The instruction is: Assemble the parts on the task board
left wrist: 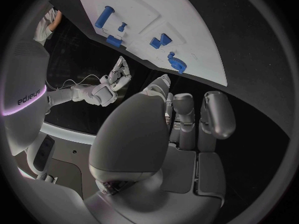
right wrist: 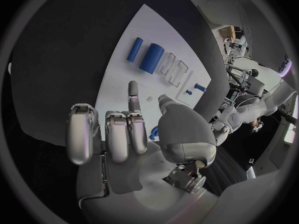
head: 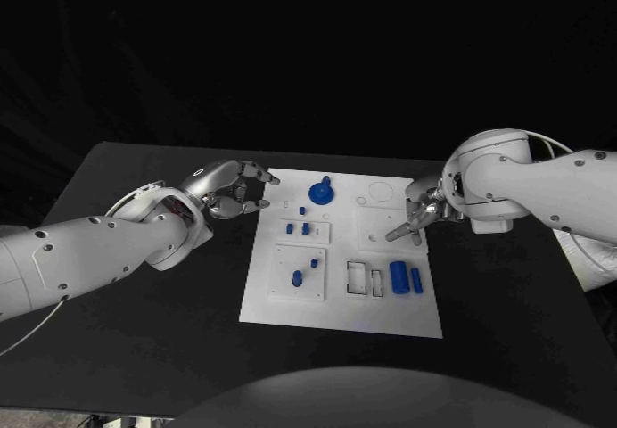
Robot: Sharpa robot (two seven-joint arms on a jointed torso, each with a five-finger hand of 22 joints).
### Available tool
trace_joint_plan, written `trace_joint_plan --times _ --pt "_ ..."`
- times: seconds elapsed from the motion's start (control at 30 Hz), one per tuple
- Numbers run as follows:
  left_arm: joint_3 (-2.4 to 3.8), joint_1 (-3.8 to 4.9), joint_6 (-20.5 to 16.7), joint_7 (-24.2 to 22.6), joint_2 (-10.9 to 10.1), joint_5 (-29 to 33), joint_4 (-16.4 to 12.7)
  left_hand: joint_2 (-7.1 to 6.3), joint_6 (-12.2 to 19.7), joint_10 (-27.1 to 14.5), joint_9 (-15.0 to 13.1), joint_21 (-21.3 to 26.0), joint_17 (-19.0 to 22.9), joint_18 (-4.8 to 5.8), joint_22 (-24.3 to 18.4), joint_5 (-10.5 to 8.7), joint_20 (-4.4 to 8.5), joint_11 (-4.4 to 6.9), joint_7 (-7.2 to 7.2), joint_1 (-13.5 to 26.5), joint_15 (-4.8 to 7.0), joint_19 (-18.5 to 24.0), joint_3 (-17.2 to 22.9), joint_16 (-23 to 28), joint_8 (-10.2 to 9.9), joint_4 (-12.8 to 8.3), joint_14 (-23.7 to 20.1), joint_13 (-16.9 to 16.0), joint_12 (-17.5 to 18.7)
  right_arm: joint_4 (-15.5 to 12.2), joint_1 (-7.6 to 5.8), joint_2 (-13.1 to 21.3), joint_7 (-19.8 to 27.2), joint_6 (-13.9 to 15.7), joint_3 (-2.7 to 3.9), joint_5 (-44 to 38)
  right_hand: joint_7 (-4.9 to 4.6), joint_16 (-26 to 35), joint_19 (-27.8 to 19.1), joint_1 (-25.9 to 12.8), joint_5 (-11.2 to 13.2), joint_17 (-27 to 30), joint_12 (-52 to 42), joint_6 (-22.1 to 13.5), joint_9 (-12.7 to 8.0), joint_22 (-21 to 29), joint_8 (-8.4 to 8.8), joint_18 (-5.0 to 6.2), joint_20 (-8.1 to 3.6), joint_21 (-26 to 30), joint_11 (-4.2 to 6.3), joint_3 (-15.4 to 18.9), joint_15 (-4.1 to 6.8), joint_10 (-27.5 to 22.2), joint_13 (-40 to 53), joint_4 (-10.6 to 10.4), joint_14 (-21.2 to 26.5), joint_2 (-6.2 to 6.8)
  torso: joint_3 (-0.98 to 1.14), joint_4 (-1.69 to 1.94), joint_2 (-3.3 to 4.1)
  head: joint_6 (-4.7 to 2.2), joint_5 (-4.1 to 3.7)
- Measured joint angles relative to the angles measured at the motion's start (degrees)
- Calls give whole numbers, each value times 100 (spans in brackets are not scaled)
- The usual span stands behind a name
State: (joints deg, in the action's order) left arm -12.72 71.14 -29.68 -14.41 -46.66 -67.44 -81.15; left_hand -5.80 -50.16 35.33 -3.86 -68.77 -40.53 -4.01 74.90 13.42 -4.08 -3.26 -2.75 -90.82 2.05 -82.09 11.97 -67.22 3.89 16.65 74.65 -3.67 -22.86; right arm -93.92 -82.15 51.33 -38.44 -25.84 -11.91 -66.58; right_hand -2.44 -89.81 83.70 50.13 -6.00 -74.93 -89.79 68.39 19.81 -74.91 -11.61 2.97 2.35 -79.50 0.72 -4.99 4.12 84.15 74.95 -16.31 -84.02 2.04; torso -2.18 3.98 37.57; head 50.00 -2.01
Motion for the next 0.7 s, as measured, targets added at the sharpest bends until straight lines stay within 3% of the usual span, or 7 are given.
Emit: trace_joint_plan --times 0.4,0.7 --pt "0 0 7 14 32 2 16 0 0 0 0 0 1 0 0 0 0 0 0 0 0 0 0 0 0 0 0 0 0 234 198 -134 -61 -71 -19 546 0 0 -20 -22 27 1 0 0 -69 0 121 1 -21 68 20 40 0 -21 -1 40 0 -22 -1 -2 2 0 17" --pt "0 0 10 25 22 3 12 0 0 0 1 0 -12 0 0 0 0 0 0 0 0 0 0 -23 0 0 0 0 0 301 370 -183 -72 -60 -24 717 -59 0 -41 -22 18 1 0 -59 -140 1 254 3 1 117 20 32 0 -21 -1 131 0 -22 1 1 2 0 51"
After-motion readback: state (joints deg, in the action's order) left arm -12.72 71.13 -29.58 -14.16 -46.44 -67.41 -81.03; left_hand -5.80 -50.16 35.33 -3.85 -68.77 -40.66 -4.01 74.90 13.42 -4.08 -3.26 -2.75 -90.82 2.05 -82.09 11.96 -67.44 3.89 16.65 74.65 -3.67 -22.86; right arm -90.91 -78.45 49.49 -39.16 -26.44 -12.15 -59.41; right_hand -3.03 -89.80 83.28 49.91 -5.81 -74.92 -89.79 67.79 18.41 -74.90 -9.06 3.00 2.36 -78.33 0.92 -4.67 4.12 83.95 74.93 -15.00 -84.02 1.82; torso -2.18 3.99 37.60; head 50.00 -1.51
